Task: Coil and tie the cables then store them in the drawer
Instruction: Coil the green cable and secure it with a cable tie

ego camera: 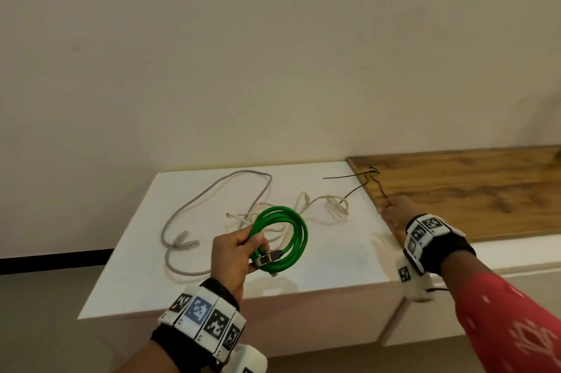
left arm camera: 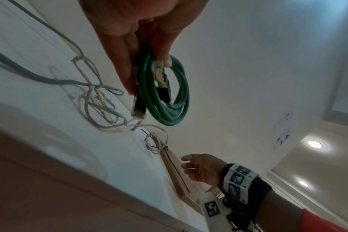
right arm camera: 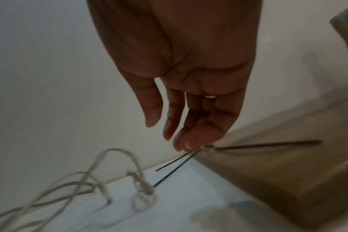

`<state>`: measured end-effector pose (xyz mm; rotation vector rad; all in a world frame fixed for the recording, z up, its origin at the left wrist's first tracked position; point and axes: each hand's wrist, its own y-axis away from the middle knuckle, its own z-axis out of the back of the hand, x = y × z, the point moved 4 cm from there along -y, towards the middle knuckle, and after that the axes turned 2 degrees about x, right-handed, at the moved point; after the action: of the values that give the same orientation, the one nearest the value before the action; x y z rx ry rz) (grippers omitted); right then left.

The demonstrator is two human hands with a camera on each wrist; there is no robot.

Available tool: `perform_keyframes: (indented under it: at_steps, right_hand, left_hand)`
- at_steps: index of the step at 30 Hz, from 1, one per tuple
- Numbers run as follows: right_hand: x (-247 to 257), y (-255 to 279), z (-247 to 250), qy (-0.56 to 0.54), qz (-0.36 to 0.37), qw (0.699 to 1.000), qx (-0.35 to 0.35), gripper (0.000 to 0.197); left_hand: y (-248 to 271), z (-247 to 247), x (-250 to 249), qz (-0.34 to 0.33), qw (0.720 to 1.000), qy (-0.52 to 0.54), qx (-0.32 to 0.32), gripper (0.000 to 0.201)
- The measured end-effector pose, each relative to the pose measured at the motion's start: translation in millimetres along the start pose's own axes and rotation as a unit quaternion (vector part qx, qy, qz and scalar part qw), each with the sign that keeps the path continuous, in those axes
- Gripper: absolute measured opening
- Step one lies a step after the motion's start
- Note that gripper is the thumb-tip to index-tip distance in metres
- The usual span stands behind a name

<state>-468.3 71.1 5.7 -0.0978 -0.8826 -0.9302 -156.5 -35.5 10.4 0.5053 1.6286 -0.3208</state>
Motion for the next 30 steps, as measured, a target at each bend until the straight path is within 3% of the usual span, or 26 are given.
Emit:
perform_keyframes:
  at_steps: [1,3,6,8,10,14,16,17,21,27,30]
  right_hand:
    - [-1.3,-11.3,7.7,0.056,0.000,0.998,-0.015,0.013]
    - [-6.4,-39.3,18.2,0.164,-0.016,0.986,-0.012,0.025]
    - [-17.1,-84.5,16.6,0.290,-0.012,0.956,0.035,0.034]
    - [-15.7,-104.1,10.0,0.322,-0.002,0.946,0.047,0.038]
    - [-33.4,-156.1,4.2,0.350,0.008,0.934,0.073,0.038]
    - [-52.5,-224.7,-3.3,0.411,0.002,0.909,0.063,0.041]
    - [-56.5,-230.3,-4.2,0.421,0.000,0.905,0.056,0.045]
    - [-40.0,-195.8,-2.9,0.412,0.003,0.909,0.058,0.043]
    - [-19.7,-140.7,3.1,0.386,-0.001,0.922,0.037,0.033]
    - [-7.2,-67.6,26.9,0.229,0.022,0.972,-0.056,0.020]
    - [-4.2,-29.5,30.6,0.114,0.066,0.987,-0.086,0.034]
  left_hand:
    - [-2.5,0.4,2.8,0.002,1.000,-0.002,-0.003,0.018]
    - [-9.5,-1.4,8.4,0.005,1.000,-0.008,-0.006,0.019]
    - [-20.5,-4.5,16.3,0.009,1.000,-0.019,-0.008,0.018]
    - [-24.5,-3.2,18.4,0.010,1.000,-0.025,-0.008,0.017]
    - [-31.3,-4.4,20.9,0.007,0.999,-0.036,-0.003,0.017]
    - [-40.9,-6.4,25.2,0.014,0.999,-0.035,0.000,0.018]
    - [-45.1,-6.2,26.6,0.019,0.999,-0.033,-0.003,0.019]
    - [-46.1,-5.8,27.1,0.021,0.999,-0.034,-0.004,0.019]
    - [-44.5,-6.0,28.1,0.028,0.999,-0.033,-0.010,0.018]
    - [-27.8,-7.9,25.0,0.028,0.999,-0.026,-0.017,0.015]
    - [-17.0,-5.8,23.2,0.030,0.999,-0.020,-0.022,0.014]
